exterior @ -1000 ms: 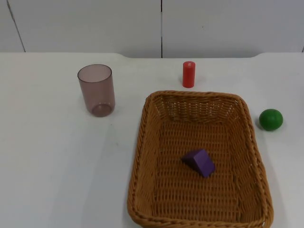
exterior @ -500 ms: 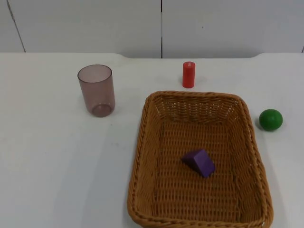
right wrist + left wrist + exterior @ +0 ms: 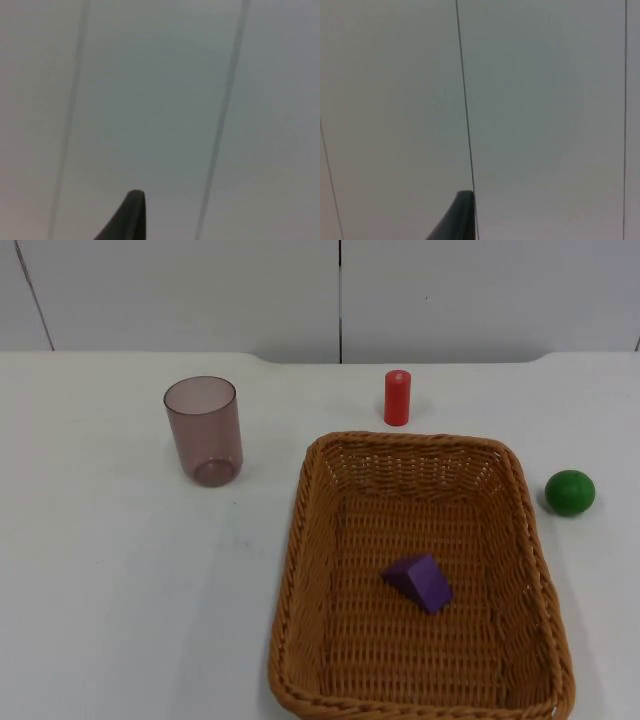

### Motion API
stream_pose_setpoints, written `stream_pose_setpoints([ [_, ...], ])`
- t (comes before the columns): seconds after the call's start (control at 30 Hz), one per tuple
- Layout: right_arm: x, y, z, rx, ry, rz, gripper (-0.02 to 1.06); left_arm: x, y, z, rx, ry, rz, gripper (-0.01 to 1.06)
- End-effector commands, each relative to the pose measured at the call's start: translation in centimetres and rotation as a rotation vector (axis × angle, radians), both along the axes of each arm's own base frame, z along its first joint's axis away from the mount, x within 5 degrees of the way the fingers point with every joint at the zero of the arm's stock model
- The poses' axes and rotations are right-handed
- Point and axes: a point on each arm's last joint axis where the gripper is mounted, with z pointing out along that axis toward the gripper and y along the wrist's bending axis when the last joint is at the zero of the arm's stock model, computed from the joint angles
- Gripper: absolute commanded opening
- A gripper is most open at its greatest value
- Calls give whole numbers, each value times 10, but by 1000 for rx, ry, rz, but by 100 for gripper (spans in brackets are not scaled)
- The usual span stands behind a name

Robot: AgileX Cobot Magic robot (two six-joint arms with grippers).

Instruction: Pick up the basket with the left hand and place the triangular block into the basket with the right hand.

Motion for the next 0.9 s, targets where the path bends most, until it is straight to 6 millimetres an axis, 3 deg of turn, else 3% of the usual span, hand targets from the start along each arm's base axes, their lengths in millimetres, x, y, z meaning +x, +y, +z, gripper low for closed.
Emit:
stream_pose_setpoints([
  [0.0, 0, 3, -5, -22, 44, 69, 105, -10, -1, -6, 8, 18, -7, 105],
  [0.13, -16, 3, -11, -21, 10, 110, 105, -43, -6, -21, 9, -30, -8, 105],
  [0.33, -37, -1, -23, 13, -7, 73, 105, -64, -9, -33, 67, -53, -25, 105],
  [0.63, -55, -2, -17, 12, -20, 68, 105, -74, -14, -37, 114, -86, -68, 105],
  [0.87, -55, -5, -21, 66, 41, 44, 105, -77, -10, -40, 112, -79, -33, 105],
])
